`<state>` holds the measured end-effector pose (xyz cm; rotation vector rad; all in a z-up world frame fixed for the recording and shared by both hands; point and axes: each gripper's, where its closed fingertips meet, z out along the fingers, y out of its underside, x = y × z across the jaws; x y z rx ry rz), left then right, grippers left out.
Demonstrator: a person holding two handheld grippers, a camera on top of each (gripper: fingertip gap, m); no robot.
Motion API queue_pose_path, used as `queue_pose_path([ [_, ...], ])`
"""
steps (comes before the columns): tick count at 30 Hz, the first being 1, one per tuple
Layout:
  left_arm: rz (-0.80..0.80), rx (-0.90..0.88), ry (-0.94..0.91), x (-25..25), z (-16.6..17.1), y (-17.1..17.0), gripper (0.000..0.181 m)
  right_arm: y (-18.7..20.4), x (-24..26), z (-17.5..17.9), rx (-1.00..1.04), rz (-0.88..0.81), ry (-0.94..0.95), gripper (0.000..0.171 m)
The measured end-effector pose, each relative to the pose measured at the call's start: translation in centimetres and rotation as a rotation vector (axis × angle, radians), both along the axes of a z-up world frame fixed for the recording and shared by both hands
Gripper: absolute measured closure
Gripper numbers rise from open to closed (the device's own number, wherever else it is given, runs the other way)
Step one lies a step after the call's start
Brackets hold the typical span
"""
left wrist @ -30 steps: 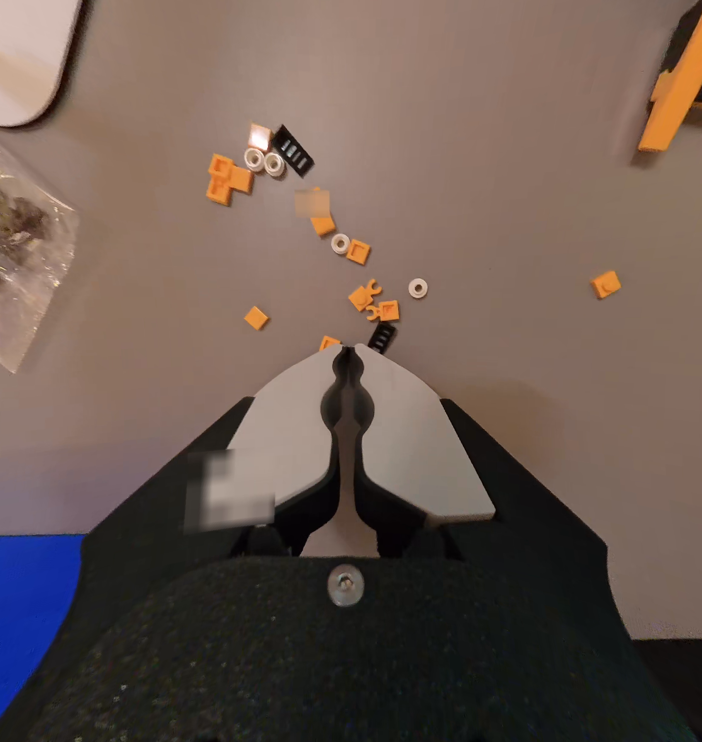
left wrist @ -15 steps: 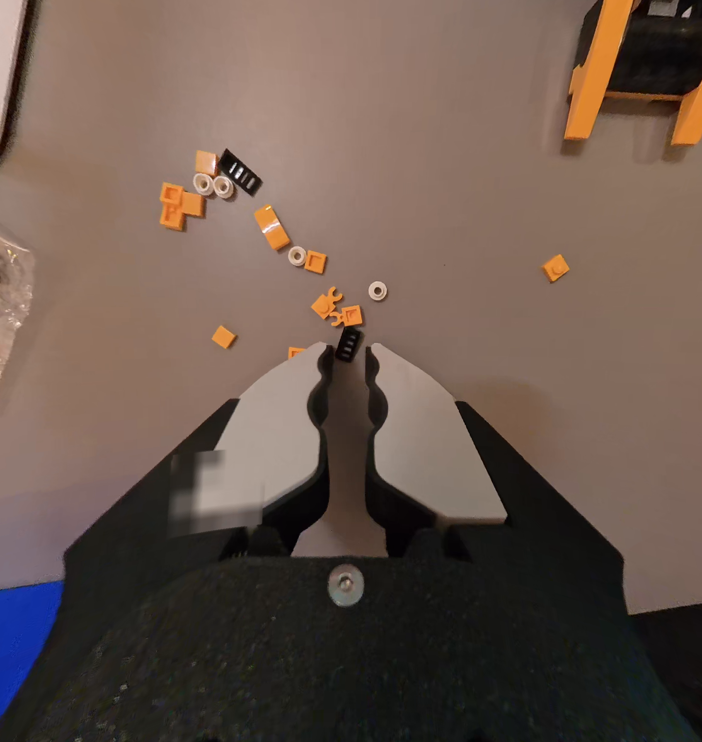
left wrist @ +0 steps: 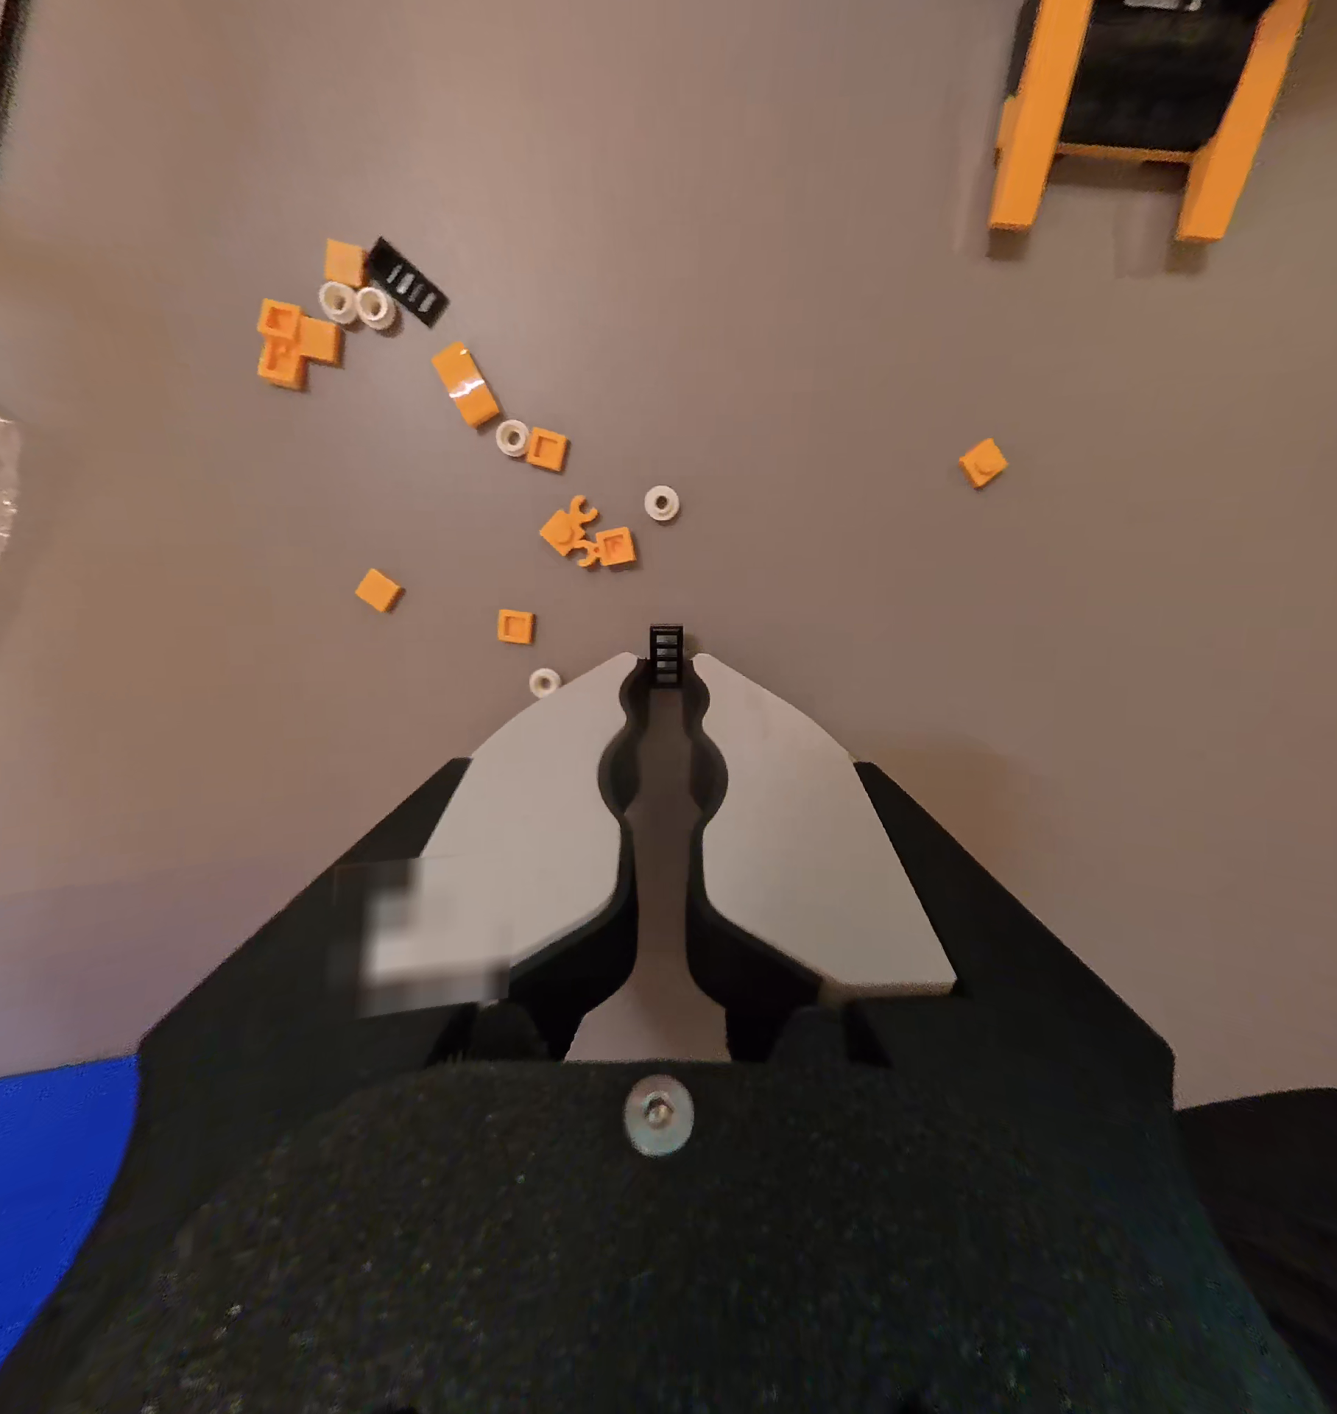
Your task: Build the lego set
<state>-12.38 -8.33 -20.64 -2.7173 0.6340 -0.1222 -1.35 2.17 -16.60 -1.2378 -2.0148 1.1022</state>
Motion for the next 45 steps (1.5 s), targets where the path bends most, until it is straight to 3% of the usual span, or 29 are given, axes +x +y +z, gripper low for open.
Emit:
queue_pose_path([
  [16, -0.211, -0.002, -0.087, 8.3, 0.2, -2.0, 0.174, -0.1, 0.0, -0.2, 0.003, 0.002, -0.006, 0.122],
  [20, -0.236, 0.01, -0.116, 9.1, 0.8, -1.9, 0.163, -0.1, 0.0, -0.1, 0.004, 0.002, -0.003, 0.121],
  [27, -0.111, 0.14, -0.16, 6.3, 3.7, 2.0, 0.164, -0.1, 0.0, -0.1, 0.001, 0.002, -0.003, 0.122],
  [34, 0.188, 0.15, -0.038, 0.2, 1.2, 7.9, 0.157, 0.0, 0.0, 0.0, 0.001, 0.0, 0.0, 0.122],
  [45, 0.247, 0.124, -0.047, -0.7, -0.7, 9.4, 0.161, 0.2, 0.0, -0.4, 0.001, -0.007, -0.01, 0.122],
])
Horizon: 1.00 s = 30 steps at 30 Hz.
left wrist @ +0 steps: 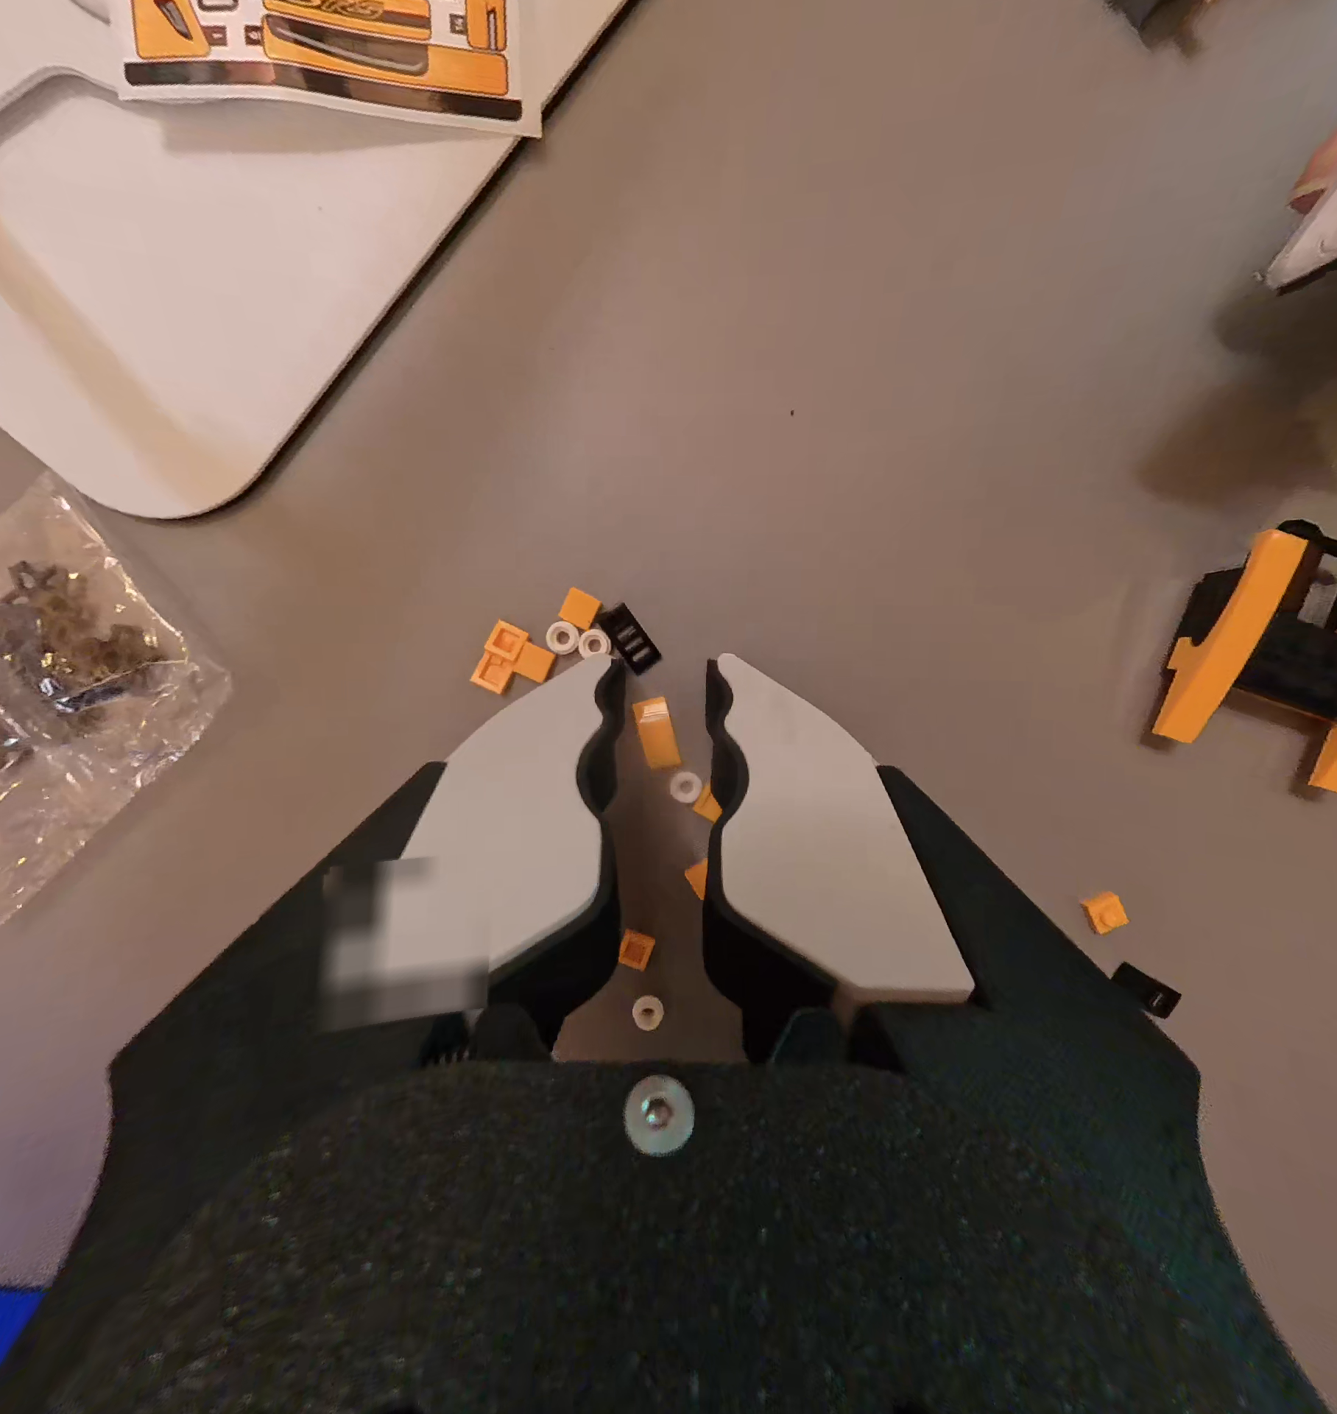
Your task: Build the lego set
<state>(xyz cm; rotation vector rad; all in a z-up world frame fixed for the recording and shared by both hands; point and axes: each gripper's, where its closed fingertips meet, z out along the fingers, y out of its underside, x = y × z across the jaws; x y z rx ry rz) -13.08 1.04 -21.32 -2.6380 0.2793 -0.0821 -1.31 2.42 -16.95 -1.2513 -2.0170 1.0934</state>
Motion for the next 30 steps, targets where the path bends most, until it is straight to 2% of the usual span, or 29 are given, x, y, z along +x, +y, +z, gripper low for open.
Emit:
queue_pose_path([
  [5, 0.019, 0.011, -0.007, -0.3, 0.0, 0.5, 0.163, 0.0, 0.0, 0.0, 0.001, -0.001, 0.0, 0.122],
  [11, 0.023, 0.025, -0.008, -0.6, 0.0, 1.1, 0.173, 0.1, 0.0, 0.0, 0.003, -0.002, 0.001, 0.122],
  [15, -0.07, 0.069, -0.014, 1.0, 1.0, 0.4, 0.174, 0.2, 0.1, 0.1, 0.003, -0.007, 0.006, 0.123],
  [19, -0.262, 0.049, -0.088, 5.8, 2.5, -3.1, 0.174, 0.3, 0.1, 0.1, -0.001, -0.007, 0.005, 0.123],
  [23, -0.417, -0.045, -0.077, 9.2, 1.3, -8.1, 0.174, 0.1, 0.1, 0.2, 0.002, -0.003, 0.006, 0.123],
  [26, -0.428, -0.059, -0.083, 10.0, 0.7, -10.1, 0.173, -0.1, 0.0, 0.2, 0.0, 0.0, 0.007, 0.123],
  [30, -0.406, -0.027, -0.092, 10.4, 0.7, -10.6, 0.171, -0.3, 0.0, 0.2, 0.004, 0.007, 0.005, 0.123],
])
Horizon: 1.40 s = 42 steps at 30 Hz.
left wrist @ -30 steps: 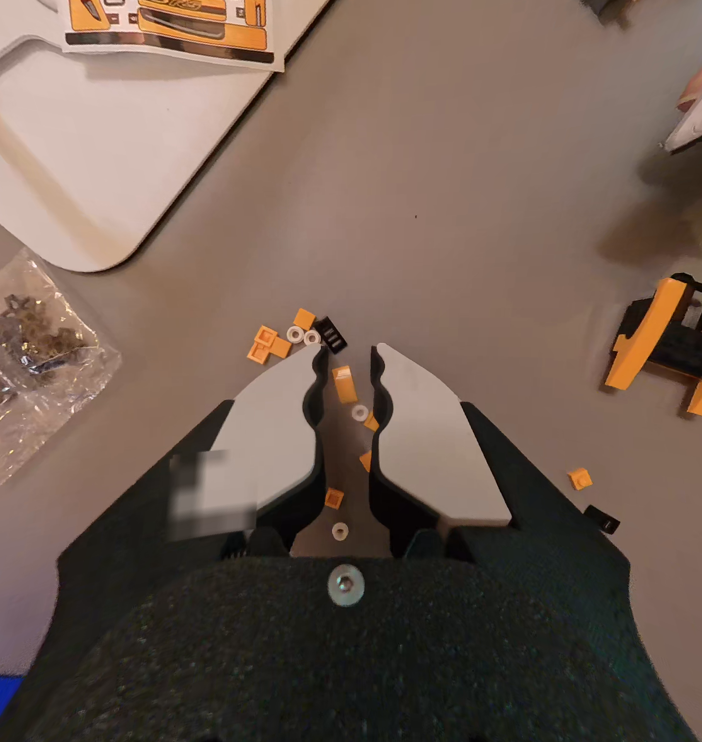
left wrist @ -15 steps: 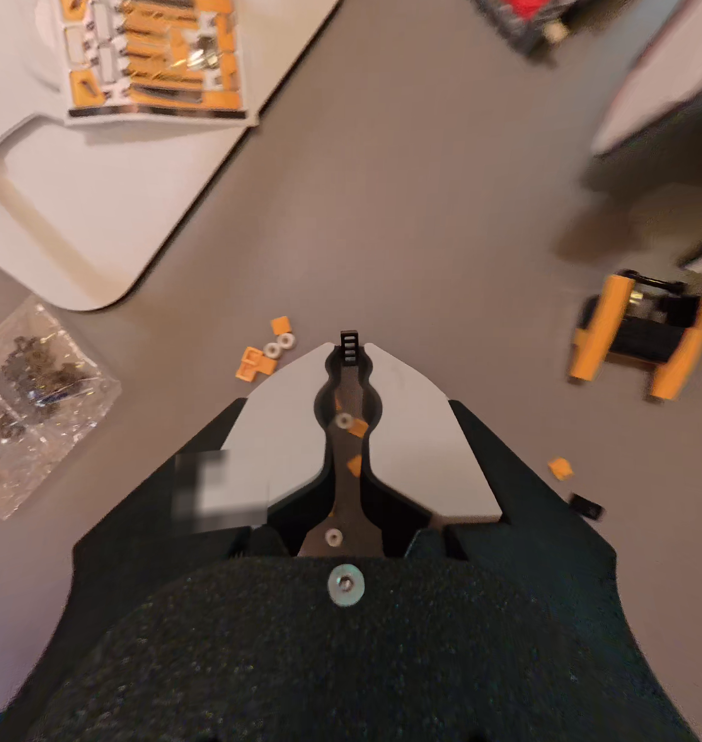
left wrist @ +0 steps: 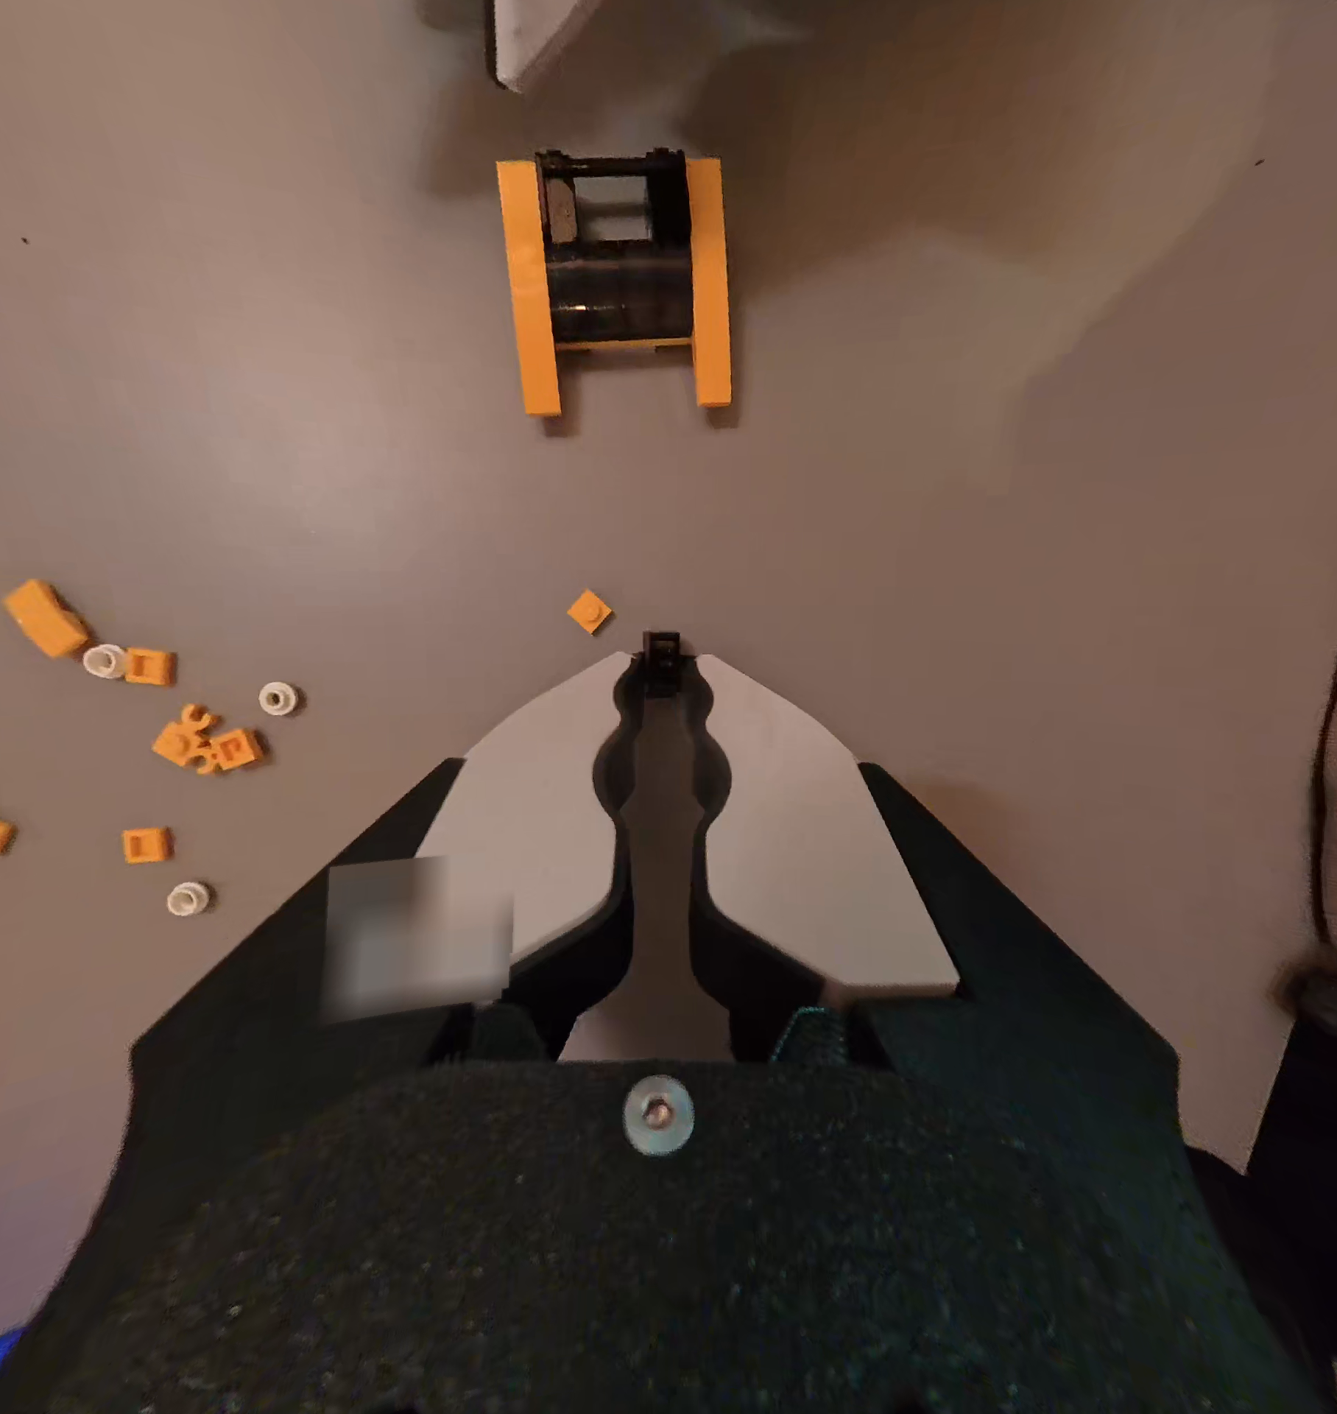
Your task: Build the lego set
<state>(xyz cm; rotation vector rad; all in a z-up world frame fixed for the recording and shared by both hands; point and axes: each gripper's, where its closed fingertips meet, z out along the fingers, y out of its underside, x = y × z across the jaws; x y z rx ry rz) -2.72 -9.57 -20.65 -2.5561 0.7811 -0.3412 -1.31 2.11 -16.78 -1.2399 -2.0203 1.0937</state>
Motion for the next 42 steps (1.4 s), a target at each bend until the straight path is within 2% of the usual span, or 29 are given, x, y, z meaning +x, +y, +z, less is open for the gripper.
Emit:
queue_pose_path([
  [6, 0.051, 0.09, -0.099, 0.6, 2.7, -0.1, 0.16, 0.1, 0.0, 0.0, -0.004, -0.001, 0.001, 0.123],
  [9, 0.111, 0.17, -0.076, -1.6, 5.6, -0.9, 0.16, 0.1, 0.0, -0.2, -0.002, -0.001, -0.005, 0.123],
  [11, 0.199, 0.216, -0.014, -5.4, 7.9, -1.8, 0.162, 0.1, 0.0, -0.3, -0.004, -0.001, -0.009, 0.123],
  [14, 0.382, 0.242, 0.134, -13.7, 10.9, -3.6, 0.163, 0.0, 0.0, -0.3, -0.009, 0.001, -0.011, 0.123],
  [18, 0.641, 0.183, 0.303, -26.1, 12.6, -6.6, 0.168, 0.0, 0.0, -0.3, -0.015, 0.003, -0.007, 0.123],
  [22, 0.792, 0.017, 0.293, -33.9, 10.4, -9.3, 0.17, 0.2, -0.1, 0.1, -0.015, -0.006, 0.018, 0.124],
  [28, 0.79, -0.253, 0.278, -36.4, 5.4, -11.4, 0.17, 2.4, -1.1, 2.0, 0.001, -0.123, 0.148, 0.127],
  [36, 0.744, -0.407, 0.3, -36.4, 2.5, -12.5, 0.169, 9.2, -0.4, 9.2, 0.045, -0.532, 0.553, 0.136],
  [42, 0.685, -0.493, 0.299, -35.5, 1.5, -13.5, 0.169, 15.3, 3.3, 12.0, 0.148, -0.956, 0.69, 0.148],
])
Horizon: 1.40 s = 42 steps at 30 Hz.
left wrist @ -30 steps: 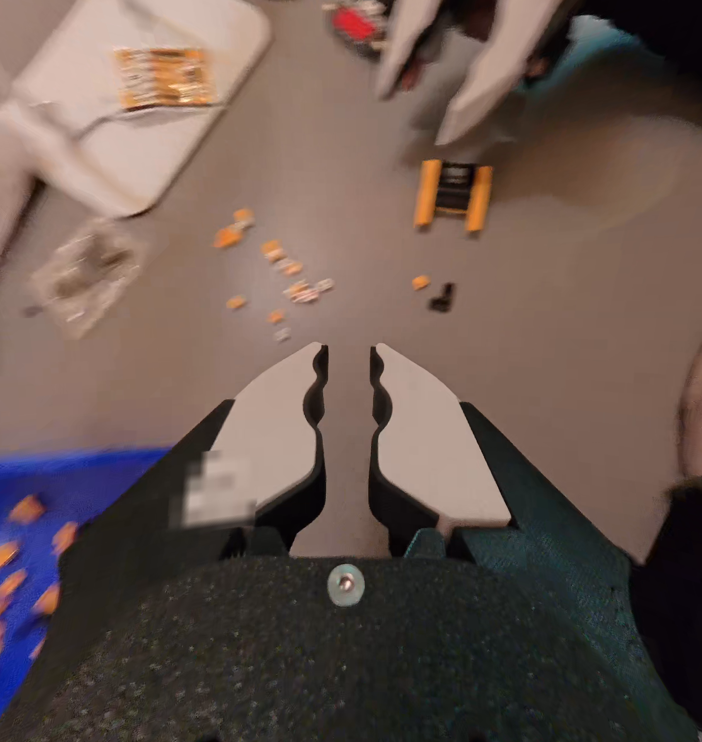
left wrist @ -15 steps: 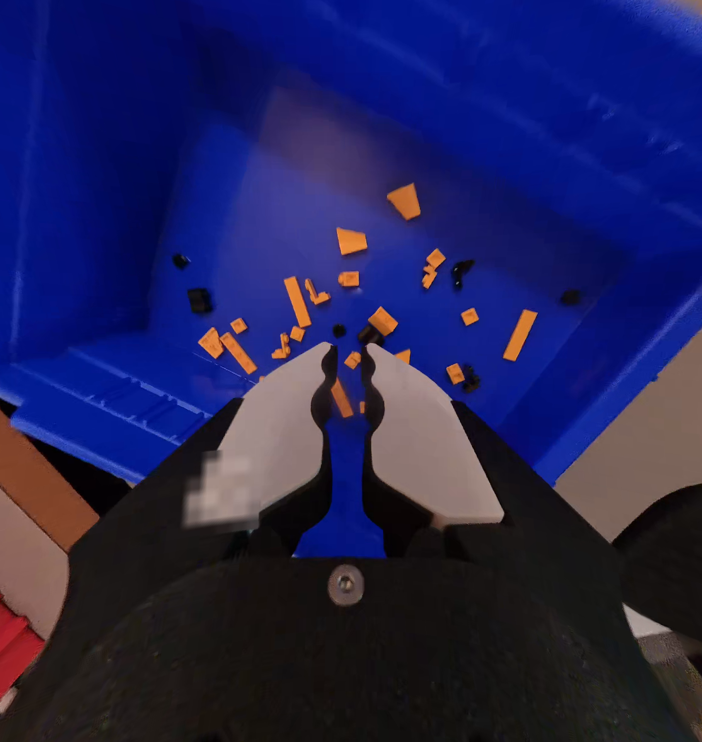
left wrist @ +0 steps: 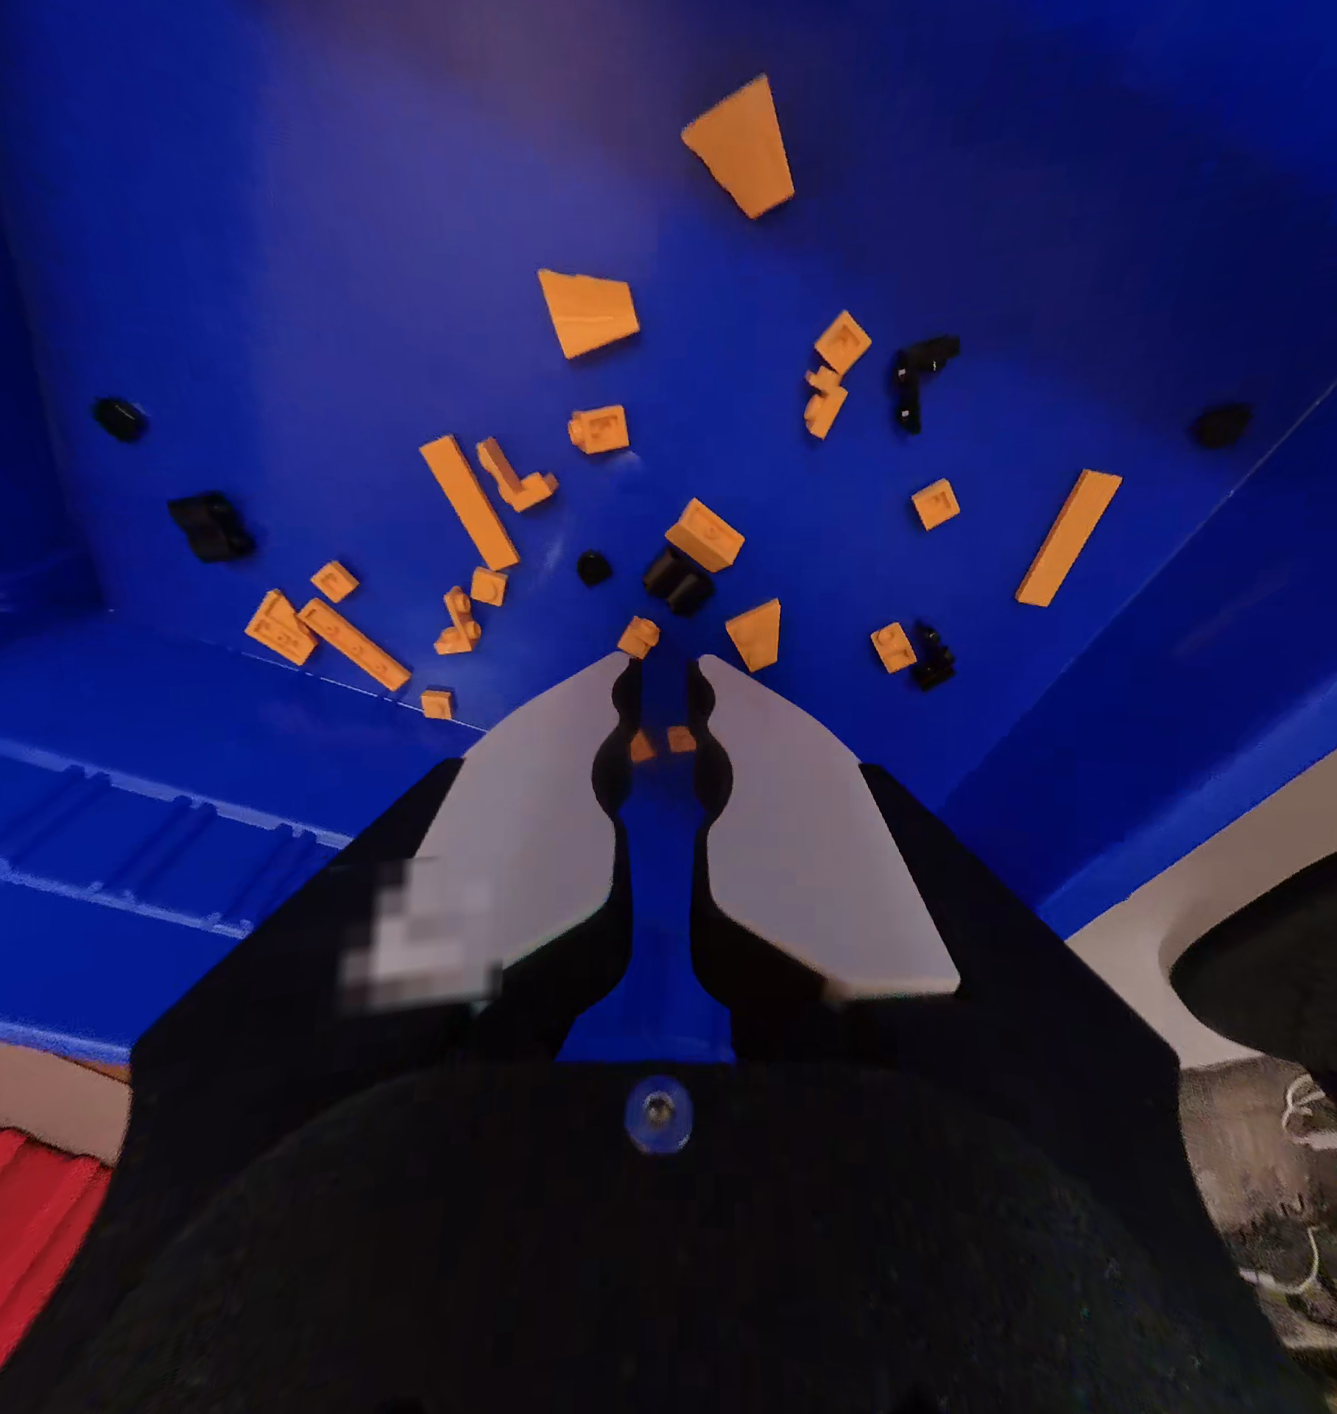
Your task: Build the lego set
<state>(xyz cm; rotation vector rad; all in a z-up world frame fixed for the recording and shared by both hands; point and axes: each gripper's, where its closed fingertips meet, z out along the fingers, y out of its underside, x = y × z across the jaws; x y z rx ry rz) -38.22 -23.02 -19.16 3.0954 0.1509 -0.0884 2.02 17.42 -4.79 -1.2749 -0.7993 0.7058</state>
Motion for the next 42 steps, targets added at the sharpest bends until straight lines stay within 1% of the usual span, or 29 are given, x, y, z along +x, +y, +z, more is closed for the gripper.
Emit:
queue_pose_path([
  [3, -0.019, -0.046, -0.01, 0.4, -0.4, -0.8, 0.17, 2.3, 1.5, -0.4, -0.053, -0.112, 0.016, 0.15],
  [7, -0.04, -0.083, 0.018, 0.3, -0.6, -1.5, 0.17, 4.3, 2.3, -2.2, -0.117, -0.193, -0.03, 0.155],
  [13, 0.016, -0.027, 0.125, -2.4, 0.6, -0.9, 0.17, 6.7, 3.6, -4.9, -0.245, -0.306, -0.074, 0.17],
  [18, 0.077, 0.014, 0.213, -5.2, 1.6, -0.6, 0.173, 7.3, 3.9, -6.0, -0.305, -0.321, -0.081, 0.171],
  [27, 0.135, 0.026, 0.215, -7.7, 0.9, -0.2, 0.17, 7.2, 3.7, -6.3, -0.311, -0.307, -0.09, 0.171],
  [28, 0.125, 0.02, 0.205, -7.6, 0.6, -0.1, 0.166, 7.2, 3.6, -6.3, -0.311, -0.306, -0.091, 0.171],
  [32, 0.056, -0.007, 0.139, -6.8, -0.4, 0.1, 0.161, 7.2, 3.5, -6.5, -0.312, -0.301, -0.096, 0.171],
  [36, -0.085, -0.027, 0.088, -5.7, -0.9, 0.4, 0.158, 7.2, 3.5, -6.6, -0.313, -0.297, -0.101, 0.171],
  [42, -0.257, -0.093, 0.078, -5.3, -1.4, 0.3, 0.155, 7.0, 3.2, -6.6, -0.305, -0.28, -0.104, 0.171],
])
